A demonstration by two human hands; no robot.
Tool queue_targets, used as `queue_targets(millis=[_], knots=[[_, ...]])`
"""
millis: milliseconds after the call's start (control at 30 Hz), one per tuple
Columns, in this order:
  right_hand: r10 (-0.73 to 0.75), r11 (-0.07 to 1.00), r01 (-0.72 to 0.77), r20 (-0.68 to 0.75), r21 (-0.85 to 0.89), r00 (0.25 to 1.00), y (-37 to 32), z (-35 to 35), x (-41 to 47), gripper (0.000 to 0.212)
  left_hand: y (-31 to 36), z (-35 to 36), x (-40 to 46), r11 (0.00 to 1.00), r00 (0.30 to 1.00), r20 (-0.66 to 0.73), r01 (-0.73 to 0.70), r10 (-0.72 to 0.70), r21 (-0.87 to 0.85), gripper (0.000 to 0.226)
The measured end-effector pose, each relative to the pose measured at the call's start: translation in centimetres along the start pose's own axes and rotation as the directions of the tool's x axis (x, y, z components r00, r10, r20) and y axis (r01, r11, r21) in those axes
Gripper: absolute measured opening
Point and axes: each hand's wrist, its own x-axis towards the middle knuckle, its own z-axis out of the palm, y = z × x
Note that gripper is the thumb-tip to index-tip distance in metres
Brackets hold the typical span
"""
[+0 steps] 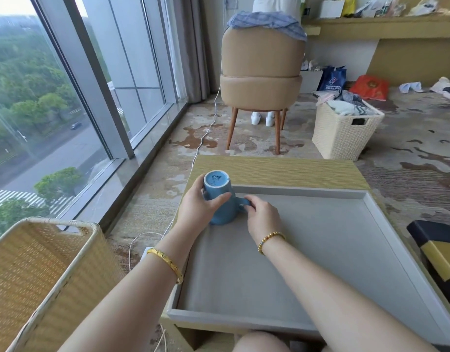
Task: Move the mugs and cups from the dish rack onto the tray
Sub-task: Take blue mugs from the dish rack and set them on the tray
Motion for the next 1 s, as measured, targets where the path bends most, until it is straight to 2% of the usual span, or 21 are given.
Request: queue_targets(millis=[167, 367, 533, 733, 833, 900, 1000], knots=[[0.02, 1.0, -0.02, -0.009, -0.008, 1.0, 0.1, 0.3, 1.0, 0.028, -0.4, 0.5, 1.1, 0.999, 0.999, -0.026, -0.021, 0.022, 0.037, 0.05], [0.064, 0.981, -0.065, 0.013, 0.185, 0.998, -0.1, 0.5, 0.2, 0.041, -0.3, 1.3, 0.6, 0.998, 0.997, -0.071, -0.021, 0.025, 0.054, 0.055], [-0.038, 0.999, 0.032, 0.134, 0.041, 0.99, 0.6, 0.0, -1.3, 0.051, -0.9, 1.9, -0.9, 0.991, 0.998, -0.05, 0.038, -0.032, 0.129, 0.07], [-0.05, 0.995, 0.067, 0.22, -0.07, 0.974, 0.6, -0.7, -1.0, 0.055, -0.4, 1.8, -1.2, 0.987, 0.998, -0.009, 0.055, -0.054, 0.153, 0.072], [-0.038, 0.989, 0.074, 0.261, -0.129, 0.965, 0.4, -0.9, -1.2, 0.059, -0.2, 1.8, -1.6, 0.97, 0.997, -0.01, 0.081, -0.081, 0.229, 0.076], [-0.02, 0.984, 0.071, 0.293, -0.166, 0.956, 0.2, -1.4, -1.8, 0.06, -0.1, 1.4, -2.2, 0.941, 0.993, 0.012, 0.105, -0.115, 0.323, 0.07], [0.016, 0.982, 0.053, 0.357, -0.183, 0.934, 0.0, -2.9, -3.7, 0.057, 0.2, 0.8, -4.0, 0.883, 0.987, 0.067, 0.098, -0.144, 0.459, 0.046]])
